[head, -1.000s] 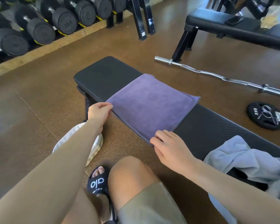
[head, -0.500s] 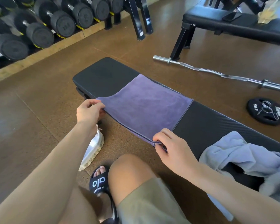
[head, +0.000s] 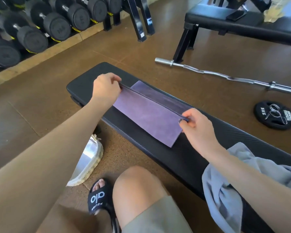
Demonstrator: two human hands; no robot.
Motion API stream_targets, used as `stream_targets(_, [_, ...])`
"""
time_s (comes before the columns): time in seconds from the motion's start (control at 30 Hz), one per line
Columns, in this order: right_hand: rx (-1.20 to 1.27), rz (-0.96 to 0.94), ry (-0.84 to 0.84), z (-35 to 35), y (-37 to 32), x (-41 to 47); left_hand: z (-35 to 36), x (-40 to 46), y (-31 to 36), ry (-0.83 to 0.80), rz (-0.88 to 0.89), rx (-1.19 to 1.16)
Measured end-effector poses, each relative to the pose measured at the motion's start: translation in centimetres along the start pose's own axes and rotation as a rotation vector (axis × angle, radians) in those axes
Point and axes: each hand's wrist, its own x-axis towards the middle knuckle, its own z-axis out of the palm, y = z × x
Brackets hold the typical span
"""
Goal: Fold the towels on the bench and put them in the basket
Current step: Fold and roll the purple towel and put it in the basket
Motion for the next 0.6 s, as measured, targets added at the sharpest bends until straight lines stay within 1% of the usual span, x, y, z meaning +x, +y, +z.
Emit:
stream_targets(0.07, [-0.003, 0.103, -0.022, -0.1, 1.0, 2.0, 1.6, 2.1, 0.4, -0.044, 0.134, 0.185])
stream_targets(0.1, [-0.03, 0.126, -0.026, -0.2, 1.5, 2.8, 2.5, 3.0, 0.4, -0.077, 0.178, 0.262])
stream_targets(0.2, [-0.147, 0.118, -0.03, -0.5, 2.3, 4.4, 4.6, 4.9, 0.4, -0.146, 0.236, 0.447])
stream_targets(0.27, [-0.193, 0.101, -0.022, -0.6, 2.6, 5.1, 5.7, 6.0, 0.4, -0.166, 0.257, 0.523])
stream_targets(0.37, [-0.18, 0.15, -0.035, -0.5, 2.9, 6.4, 7.0, 7.5, 0.1, -0.186, 0.268, 0.555])
stream_targets(0.5, [-0.022, 0.345, -0.056, -0.7, 2.9, 8.2, 8.3, 8.8, -0.9, -0.186, 0.266, 0.51])
stream_targets(0.6, [0.041, 0.441, -0.066, -0.7, 3.1, 9.0, 8.9, 9.5, -2.0, -0.238, 0.237, 0.476])
